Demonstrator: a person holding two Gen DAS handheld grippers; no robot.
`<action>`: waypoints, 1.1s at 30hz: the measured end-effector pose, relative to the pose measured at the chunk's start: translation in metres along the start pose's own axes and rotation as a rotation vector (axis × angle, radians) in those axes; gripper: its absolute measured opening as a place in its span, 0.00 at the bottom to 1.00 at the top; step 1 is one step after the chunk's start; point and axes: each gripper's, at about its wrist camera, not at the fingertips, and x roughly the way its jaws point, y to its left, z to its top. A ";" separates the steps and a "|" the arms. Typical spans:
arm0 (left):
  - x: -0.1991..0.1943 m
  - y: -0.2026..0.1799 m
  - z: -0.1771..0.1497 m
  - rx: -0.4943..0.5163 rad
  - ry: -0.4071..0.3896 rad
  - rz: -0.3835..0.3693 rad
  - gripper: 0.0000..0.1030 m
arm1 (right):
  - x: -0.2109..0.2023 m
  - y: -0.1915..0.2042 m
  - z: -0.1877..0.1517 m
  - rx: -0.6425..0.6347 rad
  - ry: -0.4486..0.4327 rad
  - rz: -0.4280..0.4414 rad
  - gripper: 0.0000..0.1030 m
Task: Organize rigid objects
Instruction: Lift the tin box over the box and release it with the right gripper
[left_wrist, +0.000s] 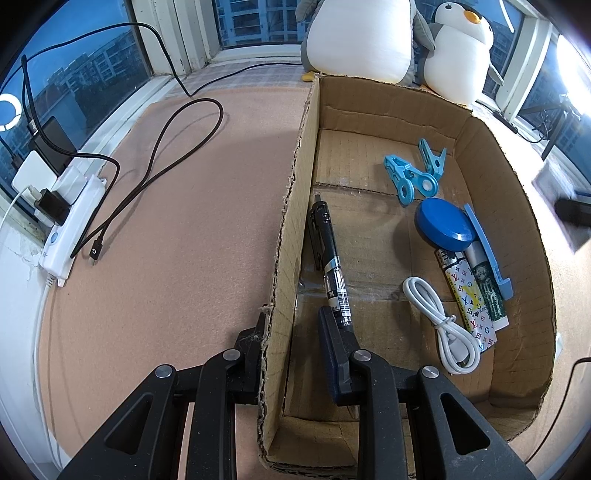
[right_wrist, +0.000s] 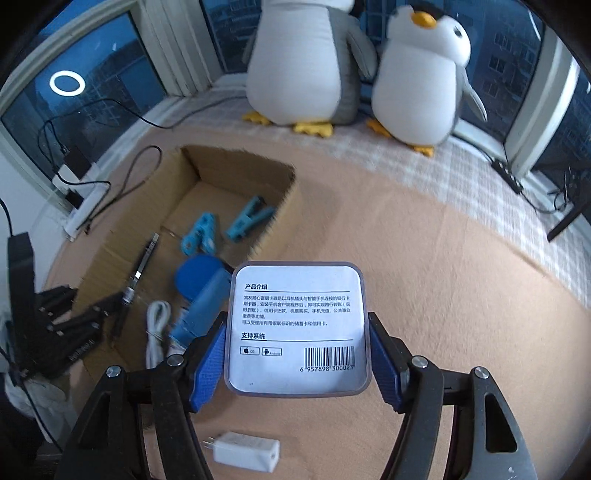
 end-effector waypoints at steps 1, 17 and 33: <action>0.000 0.000 0.000 -0.001 0.001 0.000 0.25 | -0.001 0.004 0.004 -0.009 -0.005 0.002 0.64; -0.001 -0.001 0.001 -0.001 0.000 0.000 0.25 | 0.030 0.054 0.059 -0.088 -0.013 0.017 0.64; -0.001 -0.001 0.001 -0.001 0.000 0.000 0.25 | 0.065 0.062 0.073 -0.085 0.035 0.015 0.64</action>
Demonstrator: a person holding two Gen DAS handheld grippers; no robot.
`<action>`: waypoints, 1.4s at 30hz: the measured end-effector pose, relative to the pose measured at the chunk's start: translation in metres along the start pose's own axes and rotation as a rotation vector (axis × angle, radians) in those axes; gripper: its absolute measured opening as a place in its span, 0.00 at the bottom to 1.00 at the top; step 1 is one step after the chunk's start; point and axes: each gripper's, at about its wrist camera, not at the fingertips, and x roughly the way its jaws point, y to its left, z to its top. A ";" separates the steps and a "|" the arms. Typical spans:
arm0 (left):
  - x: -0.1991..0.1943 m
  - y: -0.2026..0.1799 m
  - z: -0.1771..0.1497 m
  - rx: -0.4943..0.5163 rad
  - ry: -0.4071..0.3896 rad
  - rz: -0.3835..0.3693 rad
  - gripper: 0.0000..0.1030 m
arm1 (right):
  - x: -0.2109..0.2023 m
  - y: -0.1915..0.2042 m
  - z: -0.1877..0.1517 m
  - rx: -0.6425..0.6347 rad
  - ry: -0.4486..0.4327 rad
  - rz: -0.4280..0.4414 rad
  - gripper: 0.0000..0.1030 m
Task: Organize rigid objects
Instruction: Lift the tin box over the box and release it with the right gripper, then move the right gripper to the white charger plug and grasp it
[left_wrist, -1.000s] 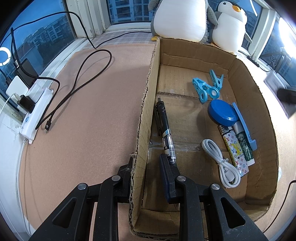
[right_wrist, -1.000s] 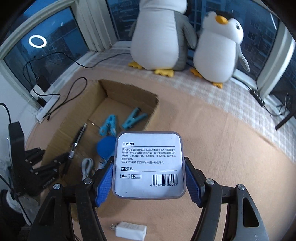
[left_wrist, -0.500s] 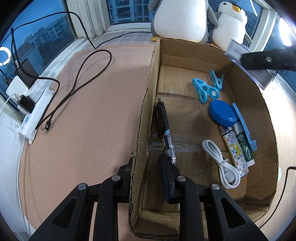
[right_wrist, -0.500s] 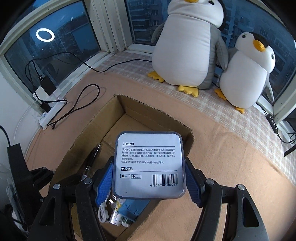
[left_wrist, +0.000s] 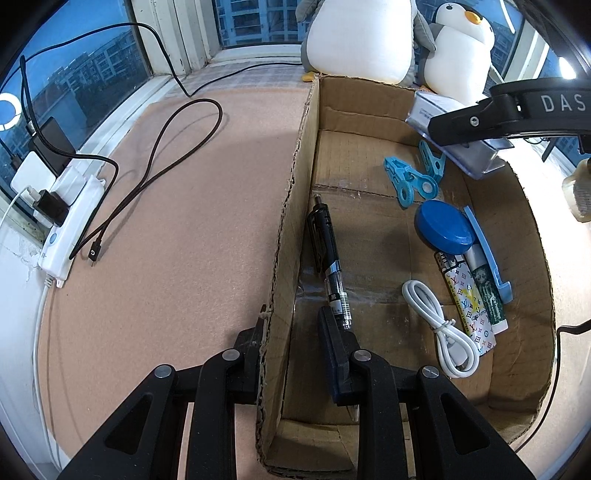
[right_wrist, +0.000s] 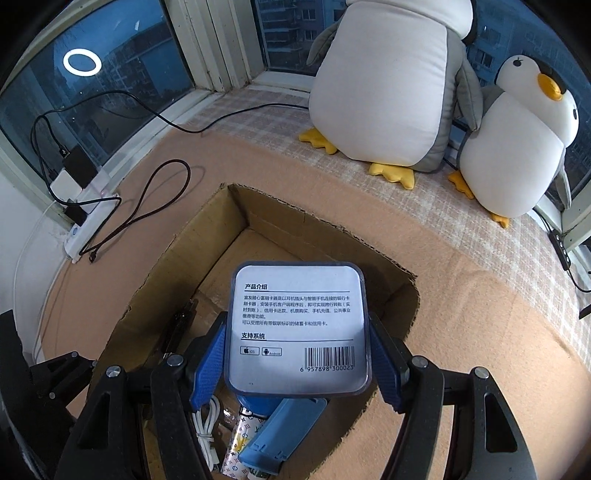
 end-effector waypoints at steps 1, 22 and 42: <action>0.000 0.000 0.000 0.000 0.000 0.000 0.25 | 0.001 0.001 0.000 -0.004 0.003 -0.001 0.64; 0.001 -0.004 0.001 0.001 -0.001 0.003 0.25 | -0.018 0.006 -0.008 -0.037 0.004 0.011 0.66; -0.002 -0.004 -0.004 0.021 0.001 0.004 0.25 | -0.112 -0.012 -0.113 -0.089 0.022 0.032 0.66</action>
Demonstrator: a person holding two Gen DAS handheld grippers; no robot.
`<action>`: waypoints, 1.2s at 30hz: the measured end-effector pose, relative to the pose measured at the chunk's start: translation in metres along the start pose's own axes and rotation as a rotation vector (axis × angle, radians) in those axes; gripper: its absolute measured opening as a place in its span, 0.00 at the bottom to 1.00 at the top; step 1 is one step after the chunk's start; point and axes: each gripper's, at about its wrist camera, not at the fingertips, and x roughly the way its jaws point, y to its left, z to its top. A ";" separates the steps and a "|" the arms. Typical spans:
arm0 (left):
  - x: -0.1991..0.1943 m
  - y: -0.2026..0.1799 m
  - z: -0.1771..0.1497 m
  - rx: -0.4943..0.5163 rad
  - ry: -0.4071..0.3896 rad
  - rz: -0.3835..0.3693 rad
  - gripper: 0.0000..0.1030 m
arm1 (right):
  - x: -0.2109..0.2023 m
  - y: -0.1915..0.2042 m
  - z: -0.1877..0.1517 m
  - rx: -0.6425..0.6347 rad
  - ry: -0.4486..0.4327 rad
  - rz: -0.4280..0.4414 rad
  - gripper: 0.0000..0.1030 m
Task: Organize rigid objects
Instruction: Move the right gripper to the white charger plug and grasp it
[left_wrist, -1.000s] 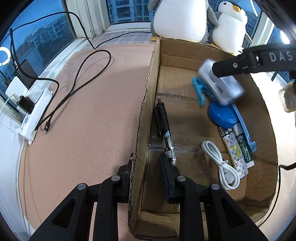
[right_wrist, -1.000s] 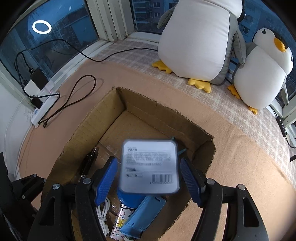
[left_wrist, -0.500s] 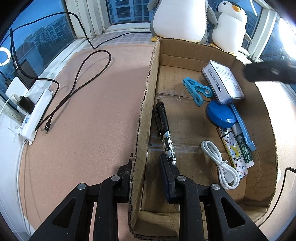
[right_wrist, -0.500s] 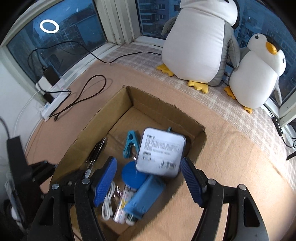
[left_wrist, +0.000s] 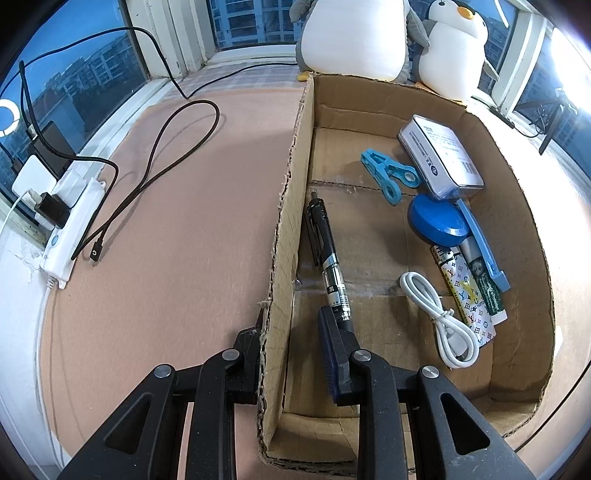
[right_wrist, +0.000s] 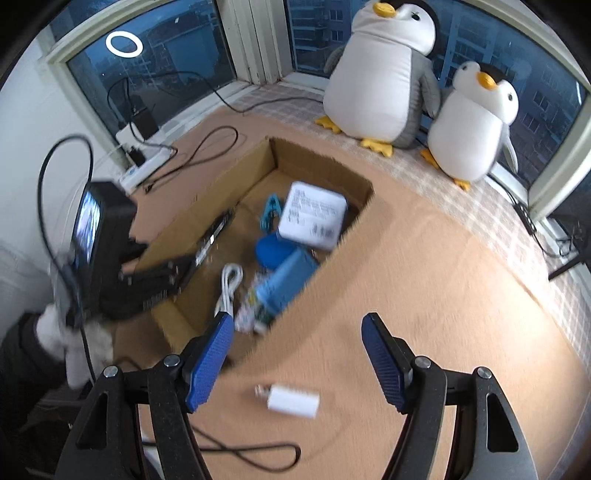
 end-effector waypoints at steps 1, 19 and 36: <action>0.000 0.000 0.000 0.002 0.001 0.001 0.25 | 0.002 -0.002 -0.007 -0.001 0.013 -0.002 0.66; -0.003 -0.004 -0.001 0.009 0.002 0.006 0.25 | 0.044 0.009 -0.067 -0.109 0.168 -0.012 0.66; -0.002 -0.002 -0.001 0.004 0.004 -0.001 0.25 | 0.095 0.016 -0.061 -0.164 0.232 -0.102 0.66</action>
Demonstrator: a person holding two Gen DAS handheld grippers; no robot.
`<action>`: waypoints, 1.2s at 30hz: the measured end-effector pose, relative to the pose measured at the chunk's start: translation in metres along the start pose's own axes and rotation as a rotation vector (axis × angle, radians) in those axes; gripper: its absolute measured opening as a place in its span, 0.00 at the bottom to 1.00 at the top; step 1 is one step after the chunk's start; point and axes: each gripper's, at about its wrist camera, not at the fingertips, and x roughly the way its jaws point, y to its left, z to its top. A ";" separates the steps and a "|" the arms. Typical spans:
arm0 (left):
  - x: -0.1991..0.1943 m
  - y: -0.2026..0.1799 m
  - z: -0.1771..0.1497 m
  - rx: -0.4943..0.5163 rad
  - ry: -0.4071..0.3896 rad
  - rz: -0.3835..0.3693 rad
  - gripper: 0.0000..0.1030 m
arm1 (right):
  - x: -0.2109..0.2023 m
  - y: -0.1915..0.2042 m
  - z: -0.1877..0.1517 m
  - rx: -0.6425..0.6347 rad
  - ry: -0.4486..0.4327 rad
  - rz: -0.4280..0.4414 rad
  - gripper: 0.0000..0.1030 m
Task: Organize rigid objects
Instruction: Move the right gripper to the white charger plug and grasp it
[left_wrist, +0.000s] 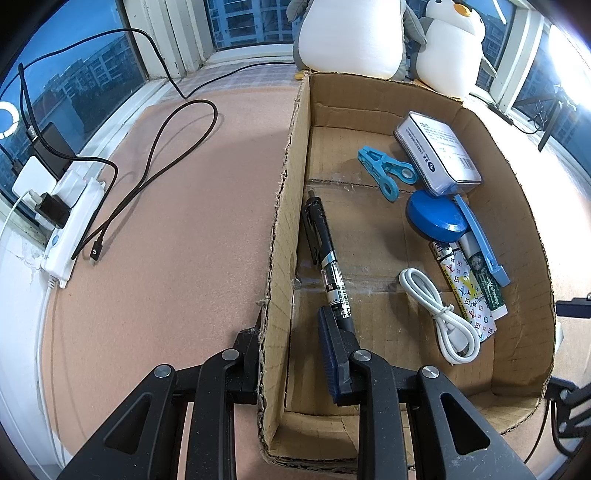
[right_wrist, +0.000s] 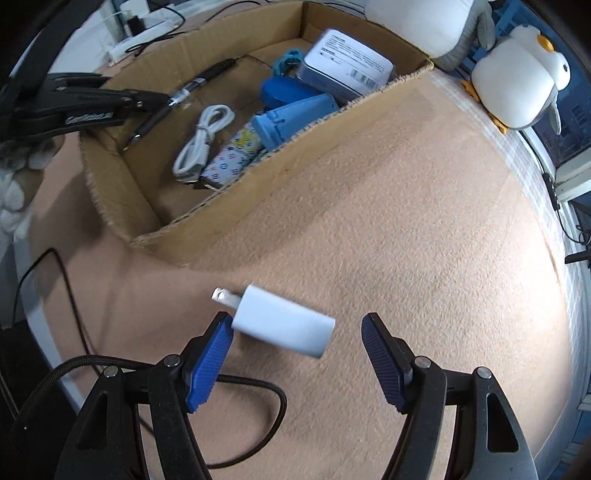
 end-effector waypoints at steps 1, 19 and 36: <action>0.000 0.000 0.000 0.000 0.000 0.000 0.25 | 0.001 -0.004 0.001 0.015 -0.001 0.003 0.66; 0.000 0.000 0.000 0.000 0.000 0.001 0.25 | 0.015 -0.111 -0.003 0.330 -0.014 0.019 0.58; 0.001 0.000 0.000 -0.002 -0.001 0.000 0.25 | 0.011 -0.085 -0.015 0.442 -0.021 0.039 0.21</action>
